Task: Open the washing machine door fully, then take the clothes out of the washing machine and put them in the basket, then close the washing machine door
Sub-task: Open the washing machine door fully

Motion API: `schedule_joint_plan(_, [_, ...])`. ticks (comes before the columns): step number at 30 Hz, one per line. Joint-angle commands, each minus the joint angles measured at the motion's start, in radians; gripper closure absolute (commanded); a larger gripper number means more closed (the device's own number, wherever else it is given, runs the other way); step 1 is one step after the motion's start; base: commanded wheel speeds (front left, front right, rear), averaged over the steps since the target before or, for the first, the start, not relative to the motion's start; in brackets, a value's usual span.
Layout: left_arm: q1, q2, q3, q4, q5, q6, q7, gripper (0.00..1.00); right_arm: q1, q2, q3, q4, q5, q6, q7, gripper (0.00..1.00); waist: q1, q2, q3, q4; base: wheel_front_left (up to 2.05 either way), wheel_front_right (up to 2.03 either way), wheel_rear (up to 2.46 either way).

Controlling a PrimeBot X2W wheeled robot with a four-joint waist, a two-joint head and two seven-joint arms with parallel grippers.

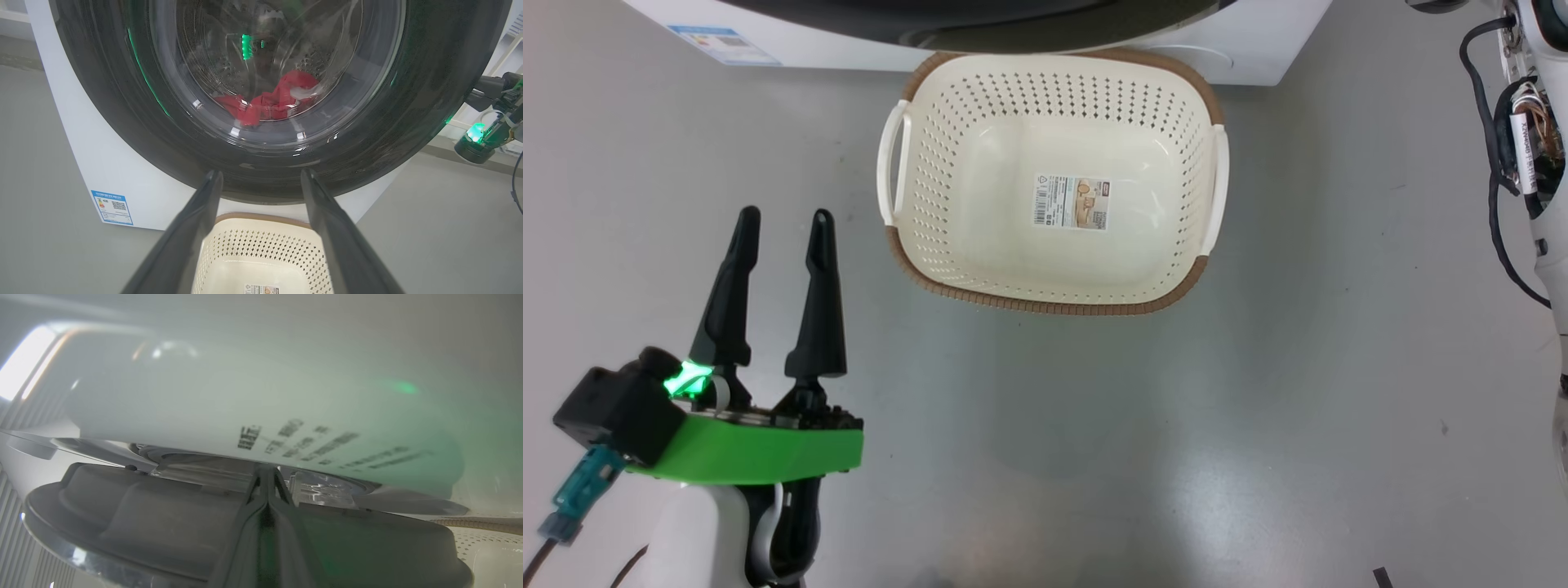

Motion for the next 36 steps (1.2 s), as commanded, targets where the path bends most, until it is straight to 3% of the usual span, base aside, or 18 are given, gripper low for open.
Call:
schedule_joint_plan(1, [0.0,0.022,0.028,-0.024,0.008,-0.005,-0.008,0.0,-0.001,0.029,0.019,-0.035,-0.007,0.001,0.02,1.0,0.0,-0.0001,-0.005,-0.005,0.0,0.0,0.0])
schedule_joint_plan(21, [0.009,0.022,0.055,-0.002,0.042,-0.005,-0.008,0.0,0.154,0.015,0.082,-0.189,-0.044,0.001,0.106,1.0,0.0,-0.0001,-0.067,-0.044,0.0,0.0,0.0])
schedule_joint_plan(36, [0.043,0.022,0.068,0.012,0.052,-0.005,-0.008,0.0,0.286,0.007,0.105,-0.233,-0.055,0.001,0.118,1.0,0.0,-0.0001,-0.132,-0.046,0.0,0.0,0.0])
